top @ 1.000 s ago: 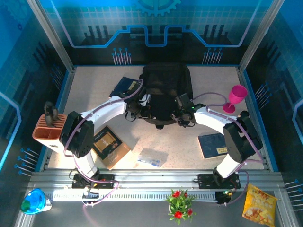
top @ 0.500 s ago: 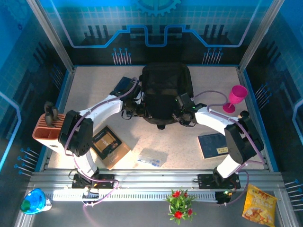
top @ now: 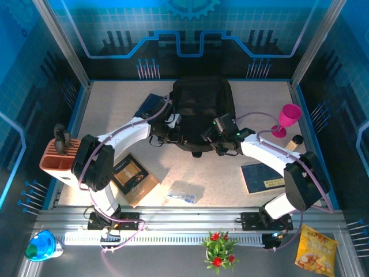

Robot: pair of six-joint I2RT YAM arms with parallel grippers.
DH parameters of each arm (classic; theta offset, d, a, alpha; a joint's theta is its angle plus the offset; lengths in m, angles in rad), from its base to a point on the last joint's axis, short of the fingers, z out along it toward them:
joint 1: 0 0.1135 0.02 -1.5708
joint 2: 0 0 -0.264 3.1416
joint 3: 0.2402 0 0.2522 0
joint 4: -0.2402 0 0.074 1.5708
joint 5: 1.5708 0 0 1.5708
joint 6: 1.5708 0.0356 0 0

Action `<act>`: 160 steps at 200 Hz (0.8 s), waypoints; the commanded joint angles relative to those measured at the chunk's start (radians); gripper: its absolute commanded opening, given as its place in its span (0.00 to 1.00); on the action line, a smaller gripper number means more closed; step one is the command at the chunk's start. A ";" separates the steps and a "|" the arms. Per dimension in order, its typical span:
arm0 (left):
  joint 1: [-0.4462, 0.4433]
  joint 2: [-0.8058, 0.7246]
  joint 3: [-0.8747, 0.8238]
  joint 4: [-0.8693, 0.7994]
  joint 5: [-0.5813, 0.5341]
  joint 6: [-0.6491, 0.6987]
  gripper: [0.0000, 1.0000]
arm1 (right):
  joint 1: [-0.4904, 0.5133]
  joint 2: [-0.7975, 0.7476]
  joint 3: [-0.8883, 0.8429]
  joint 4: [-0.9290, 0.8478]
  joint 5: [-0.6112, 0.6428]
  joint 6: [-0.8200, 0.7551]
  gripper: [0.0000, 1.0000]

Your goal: Pack the student bag

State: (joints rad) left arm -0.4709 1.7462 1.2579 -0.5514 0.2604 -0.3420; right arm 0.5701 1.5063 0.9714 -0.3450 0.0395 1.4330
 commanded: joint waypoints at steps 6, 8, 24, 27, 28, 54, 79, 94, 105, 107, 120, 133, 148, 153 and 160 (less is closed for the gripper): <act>-0.011 -0.045 -0.037 0.048 0.029 -0.028 0.00 | 0.045 0.048 0.033 0.000 -0.038 0.173 0.68; -0.012 -0.045 -0.039 0.049 0.028 -0.029 0.00 | 0.047 0.053 0.036 -0.001 -0.037 0.178 0.69; -0.014 -0.048 -0.046 0.050 0.025 -0.028 0.00 | 0.062 0.099 0.079 -0.009 -0.029 0.220 0.71; -0.014 -0.049 -0.047 0.051 0.024 -0.028 0.00 | 0.063 0.108 0.087 -0.008 -0.028 0.223 0.72; -0.014 -0.050 -0.048 0.051 0.023 -0.028 0.00 | 0.064 0.112 0.089 -0.008 -0.027 0.224 0.72; -0.014 -0.063 -0.064 0.056 0.007 -0.022 0.00 | 0.074 0.183 0.147 -0.017 -0.015 0.253 0.73; -0.014 -0.074 -0.074 0.053 -0.004 -0.015 0.00 | 0.084 0.224 0.139 0.027 -0.004 0.298 0.66; -0.014 -0.076 -0.077 0.053 -0.005 -0.015 0.00 | 0.084 0.245 0.150 0.030 -0.001 0.295 0.61; -0.015 -0.077 -0.080 0.051 -0.008 -0.015 0.00 | 0.083 0.254 0.160 0.018 0.002 0.287 0.54; -0.014 -0.078 -0.080 0.052 -0.009 -0.014 0.00 | 0.083 0.255 0.162 0.016 0.004 0.286 0.52; -0.014 -0.081 -0.083 0.047 -0.021 -0.014 0.00 | 0.082 0.254 0.165 0.006 0.017 0.276 0.42; -0.014 -0.087 -0.089 0.041 -0.045 -0.018 0.00 | 0.078 0.243 0.162 -0.006 0.033 0.264 0.34; -0.012 -0.092 -0.096 0.031 -0.089 -0.022 0.00 | 0.076 0.218 0.148 -0.014 0.060 0.256 0.27; -0.010 -0.093 -0.097 0.026 -0.102 -0.023 0.00 | 0.074 0.209 0.141 -0.008 0.074 0.248 0.26; -0.009 -0.093 -0.098 0.019 -0.116 -0.023 0.00 | 0.074 0.195 0.131 0.003 0.092 0.238 0.25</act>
State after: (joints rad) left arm -0.4801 1.6897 1.1751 -0.5030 0.2150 -0.3607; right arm 0.6422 1.7500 1.1080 -0.3183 0.0509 1.6897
